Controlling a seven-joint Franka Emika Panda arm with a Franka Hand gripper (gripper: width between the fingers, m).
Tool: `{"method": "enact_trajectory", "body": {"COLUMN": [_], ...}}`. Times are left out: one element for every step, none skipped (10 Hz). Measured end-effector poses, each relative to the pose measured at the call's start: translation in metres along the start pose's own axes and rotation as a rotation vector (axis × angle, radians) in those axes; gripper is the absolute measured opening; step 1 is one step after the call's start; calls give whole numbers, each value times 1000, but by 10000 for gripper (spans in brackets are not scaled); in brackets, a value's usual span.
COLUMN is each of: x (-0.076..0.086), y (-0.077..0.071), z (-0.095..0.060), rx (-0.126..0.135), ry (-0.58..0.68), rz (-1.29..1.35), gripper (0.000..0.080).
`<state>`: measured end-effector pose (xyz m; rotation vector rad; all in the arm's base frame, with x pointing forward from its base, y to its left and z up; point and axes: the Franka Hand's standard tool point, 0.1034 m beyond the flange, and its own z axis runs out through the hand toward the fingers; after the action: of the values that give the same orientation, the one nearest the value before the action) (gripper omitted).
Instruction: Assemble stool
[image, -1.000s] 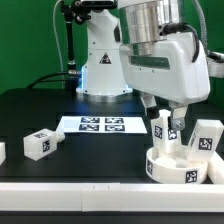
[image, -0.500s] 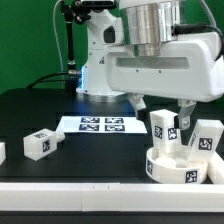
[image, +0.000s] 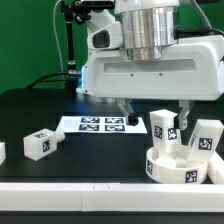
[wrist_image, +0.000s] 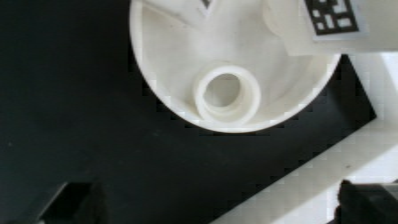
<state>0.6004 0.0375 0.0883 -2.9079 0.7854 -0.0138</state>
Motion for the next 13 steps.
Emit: {"method": "enact_trajectory", "body": {"x": [2, 6, 13, 21, 28, 27, 24, 25, 25, 26, 28, 32, 35], "y": [4, 22, 49, 76, 99, 92, 87, 90, 90, 92, 108, 138, 159], "z": [0, 3, 5, 5, 5, 5, 6, 6, 6, 6, 6, 5, 4], "rx": [-1, -7, -9, -5, -10, -17, -15, -16, -16, -16, 0, -8, -11], "ry": [-1, -8, -13, -9, -5, -6, -8, -7, -7, -7, -13, -29, -43], "rz": [-99, -196, -264, -303, -285, -260, -278, -273, -272, -269, -208, -151, -109], "gripper": [649, 649, 649, 649, 649, 649, 649, 649, 649, 649, 649, 649, 649]}}
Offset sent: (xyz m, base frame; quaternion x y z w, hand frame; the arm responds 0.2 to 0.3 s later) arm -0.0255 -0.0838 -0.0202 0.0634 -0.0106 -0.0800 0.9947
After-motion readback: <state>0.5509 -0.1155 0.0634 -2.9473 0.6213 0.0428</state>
